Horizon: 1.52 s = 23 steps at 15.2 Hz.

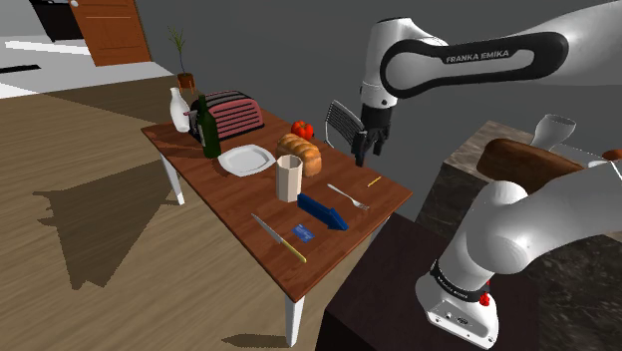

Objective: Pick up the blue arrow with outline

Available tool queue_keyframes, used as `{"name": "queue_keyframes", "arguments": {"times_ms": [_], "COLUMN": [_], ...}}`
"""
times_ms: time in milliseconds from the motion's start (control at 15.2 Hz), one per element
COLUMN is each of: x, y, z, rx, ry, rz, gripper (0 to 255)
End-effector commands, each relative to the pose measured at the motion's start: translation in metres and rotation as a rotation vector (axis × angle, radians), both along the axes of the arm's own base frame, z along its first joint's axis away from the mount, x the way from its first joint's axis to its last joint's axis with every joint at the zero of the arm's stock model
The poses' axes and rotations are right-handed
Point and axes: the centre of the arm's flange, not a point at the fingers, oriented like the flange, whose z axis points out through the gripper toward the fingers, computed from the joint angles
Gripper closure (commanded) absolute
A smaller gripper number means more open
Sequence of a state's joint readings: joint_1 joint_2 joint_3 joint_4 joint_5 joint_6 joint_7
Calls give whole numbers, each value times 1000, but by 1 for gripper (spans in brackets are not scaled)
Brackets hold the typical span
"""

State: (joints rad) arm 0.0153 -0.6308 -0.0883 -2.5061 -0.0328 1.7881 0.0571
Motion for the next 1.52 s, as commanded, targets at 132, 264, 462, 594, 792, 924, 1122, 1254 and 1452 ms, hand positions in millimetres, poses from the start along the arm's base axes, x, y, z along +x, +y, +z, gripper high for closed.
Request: {"name": "queue_keyframes", "arguments": {"times_ms": [132,264,462,594,792,924,1122,1254,1452], "x": [24,36,54,66,84,96,113,124,141], "y": [-6,-9,-14,-17,-21,-24,-29,-31,-35], "z": [-48,-72,-107,-131,-167,-191,-227,-252,-288], "rx": [3,5,7,9,11,12,15,16,19], "ry": [9,14,22,27,35,41,49,54,62], "rz": [1,2,3,4,5,6,7,8,9], "gripper": [0,0,0,0,0,0,0,0,0]}}
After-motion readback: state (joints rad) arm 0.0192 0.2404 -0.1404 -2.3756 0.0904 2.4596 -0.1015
